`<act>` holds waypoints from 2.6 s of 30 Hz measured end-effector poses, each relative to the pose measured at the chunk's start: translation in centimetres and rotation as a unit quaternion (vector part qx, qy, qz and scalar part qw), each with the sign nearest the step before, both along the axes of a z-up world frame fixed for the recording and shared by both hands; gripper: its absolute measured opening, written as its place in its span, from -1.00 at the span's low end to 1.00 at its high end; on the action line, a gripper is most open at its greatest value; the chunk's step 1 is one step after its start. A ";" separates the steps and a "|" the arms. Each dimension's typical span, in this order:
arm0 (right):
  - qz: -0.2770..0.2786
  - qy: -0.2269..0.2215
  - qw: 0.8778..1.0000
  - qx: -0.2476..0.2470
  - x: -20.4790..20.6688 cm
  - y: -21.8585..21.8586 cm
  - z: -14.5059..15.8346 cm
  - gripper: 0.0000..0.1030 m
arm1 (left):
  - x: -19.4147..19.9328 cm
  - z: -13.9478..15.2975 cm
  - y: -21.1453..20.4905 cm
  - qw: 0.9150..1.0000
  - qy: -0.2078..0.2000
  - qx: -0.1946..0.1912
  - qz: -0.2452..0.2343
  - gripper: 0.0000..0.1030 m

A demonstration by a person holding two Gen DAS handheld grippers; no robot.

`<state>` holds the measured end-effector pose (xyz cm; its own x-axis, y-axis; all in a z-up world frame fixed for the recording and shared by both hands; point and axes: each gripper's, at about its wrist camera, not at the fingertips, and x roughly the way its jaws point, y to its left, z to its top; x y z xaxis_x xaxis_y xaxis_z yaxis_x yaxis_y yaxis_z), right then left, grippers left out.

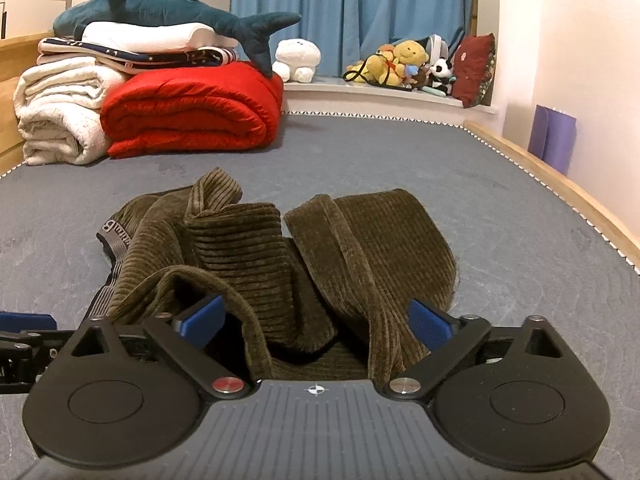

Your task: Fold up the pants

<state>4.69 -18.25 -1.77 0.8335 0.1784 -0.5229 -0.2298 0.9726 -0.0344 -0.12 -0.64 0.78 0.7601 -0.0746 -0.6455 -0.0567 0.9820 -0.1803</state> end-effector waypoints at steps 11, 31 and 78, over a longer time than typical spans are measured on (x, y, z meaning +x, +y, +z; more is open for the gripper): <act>0.016 -0.021 0.999 0.026 -0.3 -0.1 0.7 0.42 | 1.1 3.6 3.3 0.999 0.005 -0.028 0.029 -0.58; 0.020 0.025 0.999 0.026 0.8 0.1 -0.3 0.89 | 10.0 -3.1 15.4 0.971 0.151 -0.127 0.136 0.40; 0.042 0.091 0.995 -0.018 2.0 2.5 -3.5 0.93 | 10.1 -4.2 15.6 0.975 0.164 -0.069 0.136 0.63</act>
